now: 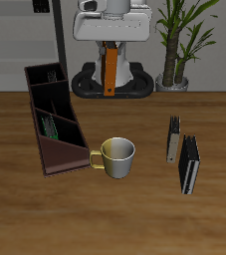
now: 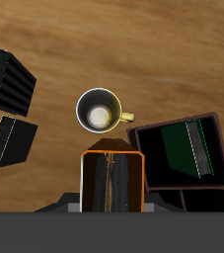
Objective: Place the green book into the right desk caddy's left compartment and place the black book into the right desk caddy's right compartment and place the orange book into the right desk caddy's right compartment
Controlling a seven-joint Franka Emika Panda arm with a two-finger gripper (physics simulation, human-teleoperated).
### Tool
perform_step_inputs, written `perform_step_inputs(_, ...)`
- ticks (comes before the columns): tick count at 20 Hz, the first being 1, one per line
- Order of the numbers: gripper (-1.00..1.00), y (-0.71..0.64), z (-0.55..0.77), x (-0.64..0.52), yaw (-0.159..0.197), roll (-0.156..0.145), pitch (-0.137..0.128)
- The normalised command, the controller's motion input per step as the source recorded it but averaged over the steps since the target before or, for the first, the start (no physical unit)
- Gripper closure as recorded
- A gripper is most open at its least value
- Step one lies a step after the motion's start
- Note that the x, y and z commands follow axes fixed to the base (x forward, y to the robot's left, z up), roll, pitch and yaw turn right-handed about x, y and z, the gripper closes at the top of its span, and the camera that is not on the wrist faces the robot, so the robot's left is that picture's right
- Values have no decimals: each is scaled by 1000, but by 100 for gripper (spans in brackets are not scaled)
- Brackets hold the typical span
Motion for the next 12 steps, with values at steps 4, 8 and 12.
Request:
perform_step_inputs(4,100,-102,-146,-715,79,-2,16)
perform_step_inputs(8,100,-151,-137,-456,60,-6,18)
perform_step_inputs(12,100,-144,-1,-582,20,41,17)
